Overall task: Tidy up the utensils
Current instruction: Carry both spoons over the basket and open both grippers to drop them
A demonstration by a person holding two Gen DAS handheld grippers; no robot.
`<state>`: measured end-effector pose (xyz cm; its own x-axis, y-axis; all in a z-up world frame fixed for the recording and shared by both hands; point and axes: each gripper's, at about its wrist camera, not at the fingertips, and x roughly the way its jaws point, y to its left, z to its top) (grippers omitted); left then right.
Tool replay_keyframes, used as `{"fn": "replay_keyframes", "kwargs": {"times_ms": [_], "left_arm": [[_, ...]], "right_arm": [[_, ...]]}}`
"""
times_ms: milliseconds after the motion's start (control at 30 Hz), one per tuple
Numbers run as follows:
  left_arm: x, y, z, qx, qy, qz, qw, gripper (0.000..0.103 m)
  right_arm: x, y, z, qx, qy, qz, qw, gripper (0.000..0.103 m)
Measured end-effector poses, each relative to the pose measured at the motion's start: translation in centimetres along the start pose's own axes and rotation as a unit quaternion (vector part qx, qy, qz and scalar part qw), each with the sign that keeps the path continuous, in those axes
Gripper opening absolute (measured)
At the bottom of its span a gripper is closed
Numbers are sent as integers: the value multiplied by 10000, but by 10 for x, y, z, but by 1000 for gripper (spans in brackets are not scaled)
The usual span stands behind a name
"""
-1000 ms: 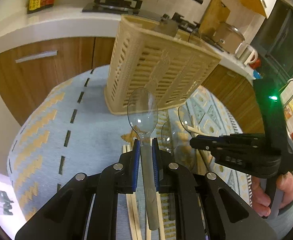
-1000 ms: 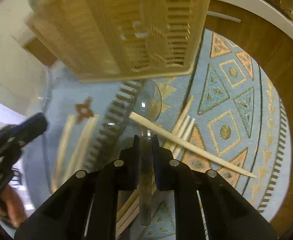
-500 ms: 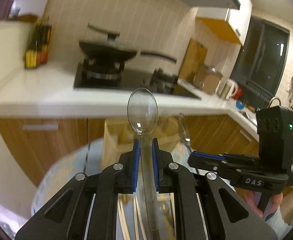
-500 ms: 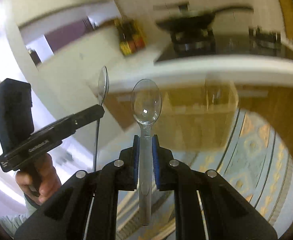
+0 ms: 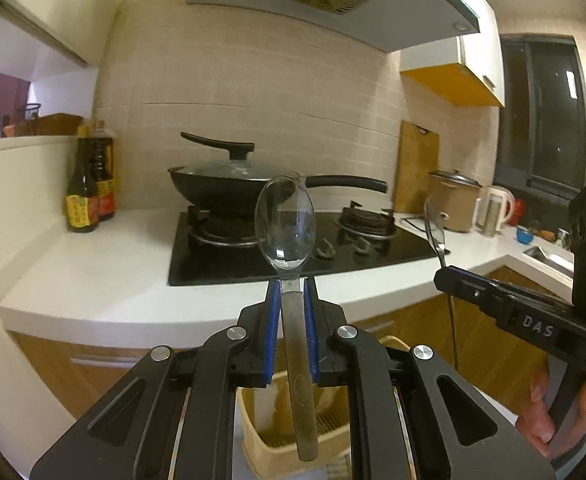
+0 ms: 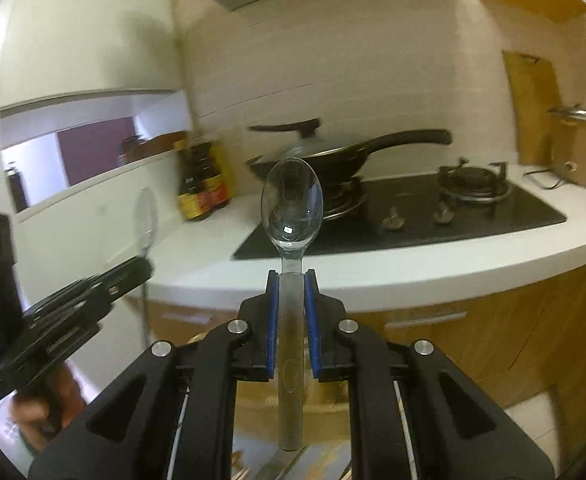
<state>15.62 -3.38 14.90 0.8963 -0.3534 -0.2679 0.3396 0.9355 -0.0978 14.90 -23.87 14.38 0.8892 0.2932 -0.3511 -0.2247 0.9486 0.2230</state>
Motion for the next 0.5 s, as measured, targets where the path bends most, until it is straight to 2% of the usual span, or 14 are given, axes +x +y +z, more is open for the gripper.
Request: {"fn": "replay_keyframes", "kwargs": {"times_ms": [167, 500], "left_arm": [[22, 15, -6, -151, -240, -55, 9996, 10], [46, 15, -33, -18, -303, 5, 9995, 11]], "right_arm": [[28, -15, -6, 112, -126, -206, 9996, 10], [52, -26, -23, -4, -196, -438, 9988, 11]]}}
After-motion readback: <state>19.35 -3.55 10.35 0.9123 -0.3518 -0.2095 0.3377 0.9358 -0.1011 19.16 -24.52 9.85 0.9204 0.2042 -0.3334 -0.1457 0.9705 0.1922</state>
